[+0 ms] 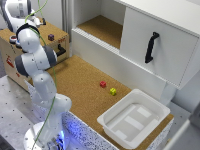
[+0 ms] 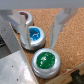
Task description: Switch off the green light
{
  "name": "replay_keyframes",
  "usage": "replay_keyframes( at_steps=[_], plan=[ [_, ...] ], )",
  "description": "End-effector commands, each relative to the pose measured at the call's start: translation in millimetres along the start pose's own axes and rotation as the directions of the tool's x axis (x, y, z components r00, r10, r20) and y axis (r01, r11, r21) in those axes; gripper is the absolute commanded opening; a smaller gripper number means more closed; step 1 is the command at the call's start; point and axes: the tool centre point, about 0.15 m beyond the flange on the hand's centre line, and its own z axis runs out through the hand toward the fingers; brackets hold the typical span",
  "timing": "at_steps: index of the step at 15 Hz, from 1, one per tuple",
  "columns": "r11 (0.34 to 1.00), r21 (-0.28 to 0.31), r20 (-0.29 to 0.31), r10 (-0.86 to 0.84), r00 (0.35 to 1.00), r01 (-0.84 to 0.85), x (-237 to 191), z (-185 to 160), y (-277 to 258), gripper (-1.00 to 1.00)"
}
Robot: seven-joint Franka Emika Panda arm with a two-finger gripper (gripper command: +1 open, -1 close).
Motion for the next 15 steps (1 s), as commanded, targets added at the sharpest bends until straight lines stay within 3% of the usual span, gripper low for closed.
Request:
replay_keyframes(
  at_steps=[1,11,13,15],
  plan=[
    [0.999,-0.032,0.003,-0.008,1.000,0.008,2.7,23.8,6.4,-1.00],
    [0.998,0.035,0.015,0.044,0.999,-0.045,-8.5,77.7,17.5,-1.00],
    [1.000,0.010,0.089,0.018,0.996,-0.019,-4.9,91.9,14.8,-1.00],
    [0.999,-0.021,0.072,0.046,0.996,-0.044,-10.1,80.4,11.9,-1.00]
  ],
)
